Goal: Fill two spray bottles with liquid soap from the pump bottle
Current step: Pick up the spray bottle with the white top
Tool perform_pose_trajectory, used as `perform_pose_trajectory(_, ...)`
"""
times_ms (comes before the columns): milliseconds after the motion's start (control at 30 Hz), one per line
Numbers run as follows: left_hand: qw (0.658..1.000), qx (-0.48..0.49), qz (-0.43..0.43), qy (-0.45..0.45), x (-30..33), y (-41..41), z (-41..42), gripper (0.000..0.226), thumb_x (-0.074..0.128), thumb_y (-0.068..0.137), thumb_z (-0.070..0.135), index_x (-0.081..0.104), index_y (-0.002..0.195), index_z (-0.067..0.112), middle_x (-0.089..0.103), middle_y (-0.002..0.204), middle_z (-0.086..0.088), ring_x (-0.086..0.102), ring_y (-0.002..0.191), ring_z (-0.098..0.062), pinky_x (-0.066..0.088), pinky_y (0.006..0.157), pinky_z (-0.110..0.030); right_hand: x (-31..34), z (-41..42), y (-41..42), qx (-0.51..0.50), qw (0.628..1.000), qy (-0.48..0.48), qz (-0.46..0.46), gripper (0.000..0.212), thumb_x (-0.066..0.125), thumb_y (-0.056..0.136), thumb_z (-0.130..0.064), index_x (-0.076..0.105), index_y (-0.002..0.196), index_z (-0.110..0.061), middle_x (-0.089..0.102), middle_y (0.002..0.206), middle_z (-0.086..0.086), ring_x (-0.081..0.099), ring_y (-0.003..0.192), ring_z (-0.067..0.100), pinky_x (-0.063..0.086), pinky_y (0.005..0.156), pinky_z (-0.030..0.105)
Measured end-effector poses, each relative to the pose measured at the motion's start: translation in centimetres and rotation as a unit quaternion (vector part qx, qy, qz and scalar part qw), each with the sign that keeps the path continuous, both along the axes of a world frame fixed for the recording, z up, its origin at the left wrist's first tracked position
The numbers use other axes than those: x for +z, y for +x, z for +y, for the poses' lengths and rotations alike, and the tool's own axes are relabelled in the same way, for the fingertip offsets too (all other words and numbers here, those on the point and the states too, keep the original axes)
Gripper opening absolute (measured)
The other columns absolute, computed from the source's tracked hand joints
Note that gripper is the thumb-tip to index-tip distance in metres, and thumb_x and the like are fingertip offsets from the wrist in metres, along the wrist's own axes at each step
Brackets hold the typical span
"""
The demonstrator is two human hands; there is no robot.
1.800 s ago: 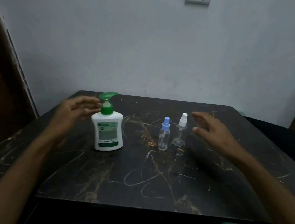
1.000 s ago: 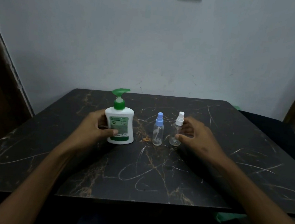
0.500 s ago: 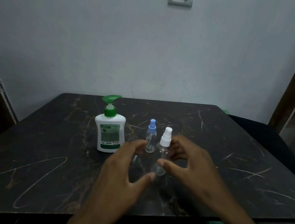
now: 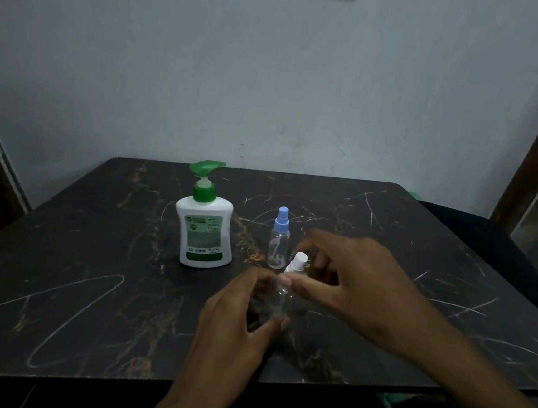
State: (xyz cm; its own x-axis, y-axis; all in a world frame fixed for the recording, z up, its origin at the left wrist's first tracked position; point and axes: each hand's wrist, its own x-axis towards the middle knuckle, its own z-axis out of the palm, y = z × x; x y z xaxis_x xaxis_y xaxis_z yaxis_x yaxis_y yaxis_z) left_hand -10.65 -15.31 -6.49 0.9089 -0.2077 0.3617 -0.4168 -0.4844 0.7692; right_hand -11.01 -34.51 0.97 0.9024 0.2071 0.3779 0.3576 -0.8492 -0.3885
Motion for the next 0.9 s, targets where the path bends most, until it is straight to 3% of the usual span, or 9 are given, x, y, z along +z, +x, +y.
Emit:
perform_pose_trajectory(133, 1.000, 0.000, -0.002, -0.006, -0.1, 0.0, 0.0, 0.046, 0.089, 0.081, 0.022, 0.064, 0.111, 0.046, 0.068, 0.110, 0.034, 0.065, 0.105, 0.009, 0.050, 0.086, -0.008, 1.4, 1.4, 0.5, -0.022, 0.994, -0.102, 0.005, 0.032, 0.064, 0.088, -0.066, 0.058, 0.084, -0.035, 0.054, 0.062, -0.016, 0.051, 0.056, 0.000, 0.034, 0.056, 0.019)
perform_pose_trajectory(300, 1.000, -0.003, 0.001, -0.010, -0.2, 0.3, 0.1, 0.041, 0.088, 0.082, 0.021, 0.065, 0.109, 0.042, 0.070, 0.109, 0.029, 0.066, 0.105, 0.007, 0.052, 0.087, -0.013, 1.6, 2.2, 1.2, -0.010, 0.989, -0.145, -0.013, 0.029, 0.067, 0.092, -0.055, 0.057, 0.077, -0.032, 0.055, 0.064, -0.015, 0.054, 0.060, 0.004, 0.047, 0.062, 0.027)
perform_pose_trajectory(467, 1.000, -0.009, 0.015, -0.024, -0.4, 0.5, 0.3, 0.038, 0.087, 0.083, 0.018, 0.067, 0.108, 0.039, 0.072, 0.105, 0.024, 0.068, 0.102, 0.003, 0.054, 0.087, -0.016, 2.9, 2.6, 1.2, 0.026, 0.986, -0.163, 0.010, 0.016, 0.074, 0.091, -0.037, 0.068, 0.081, -0.027, 0.066, 0.071, -0.012, 0.060, 0.063, 0.004, 0.033, 0.055, 0.012)
perform_pose_trajectory(533, 0.999, -0.011, 0.024, -0.036, -0.4, 0.6, 0.4, 0.035, 0.087, 0.083, 0.014, 0.069, 0.106, 0.033, 0.075, 0.101, 0.019, 0.071, 0.097, -0.001, 0.056, 0.083, -0.018, 3.4, 2.7, 1.3, 0.057, 0.985, -0.161, 0.037, 0.010, 0.076, 0.088, -0.020, 0.072, 0.087, -0.030, 0.070, 0.080, -0.016, 0.063, 0.073, 0.000, 0.041, 0.061, 0.012)
perform_pose_trajectory(600, 0.998, -0.016, 0.033, -0.049, -0.3, 0.6, 0.6, 0.033, 0.086, 0.083, 0.011, 0.070, 0.104, 0.032, 0.076, 0.097, 0.017, 0.073, 0.092, -0.002, 0.055, 0.078, -0.016, 3.7, 2.5, 1.3, 0.097, 0.982, -0.144, 0.075, 0.029, 0.069, 0.083, -0.004, 0.072, 0.090, -0.032, 0.071, 0.088, -0.018, 0.065, 0.083, 0.001, 0.052, 0.073, 0.023)
perform_pose_trajectory(667, 0.998, -0.018, 0.035, -0.055, -0.2, 0.6, 0.6, 0.035, 0.087, 0.083, 0.011, 0.071, 0.107, 0.032, 0.076, 0.097, 0.018, 0.073, 0.091, -0.001, 0.055, 0.077, -0.014, 4.1, 2.3, 1.2, 0.134, 0.977, -0.132, 0.100, 0.033, 0.069, 0.084, -0.008, 0.068, 0.101, -0.037, 0.071, 0.098, -0.018, 0.065, 0.093, 0.004, 0.054, 0.082, 0.033)
perform_pose_trajectory(767, 0.997, -0.015, 0.044, -0.056, -0.2, 0.6, 0.6, 0.036, 0.087, 0.084, 0.014, 0.070, 0.108, 0.034, 0.075, 0.099, 0.020, 0.072, 0.095, 0.002, 0.056, 0.081, -0.015, 4.0, 2.2, 1.3, 0.137, 0.979, -0.133, 0.069, 0.025, 0.069, 0.089, -0.036, 0.062, 0.113, -0.041, 0.069, 0.105, -0.020, 0.064, 0.092, 0.002, 0.054, 0.079, 0.031)
perform_pose_trajectory(833, 0.997, -0.014, 0.046, -0.053, -0.3, 0.6, 0.5, 0.034, 0.086, 0.084, 0.015, 0.070, 0.107, 0.034, 0.075, 0.099, 0.018, 0.072, 0.096, 0.001, 0.058, 0.082, -0.019, 3.9, 2.6, 1.5, 0.090, 0.977, -0.194, 0.019, 0.024, 0.064, 0.090, -0.057, 0.062, 0.102, -0.037, 0.068, 0.090, -0.017, 0.060, 0.077, 0.001, 0.050, 0.067, 0.029)
perform_pose_trajectory(900, 0.998, -0.014, 0.044, -0.052, -0.3, 0.7, 0.5, 0.034, 0.086, 0.084, 0.015, 0.070, 0.106, 0.035, 0.074, 0.099, 0.019, 0.071, 0.096, 0.001, 0.058, 0.083, -0.019, 3.9, 3.3, 1.6, 0.054, 0.967, -0.248, -0.010, 0.033, 0.061, 0.093, -0.059, 0.055, 0.079, -0.030, 0.055, 0.069, -0.013, 0.050, 0.062, 0.004, 0.036, 0.054, 0.026)
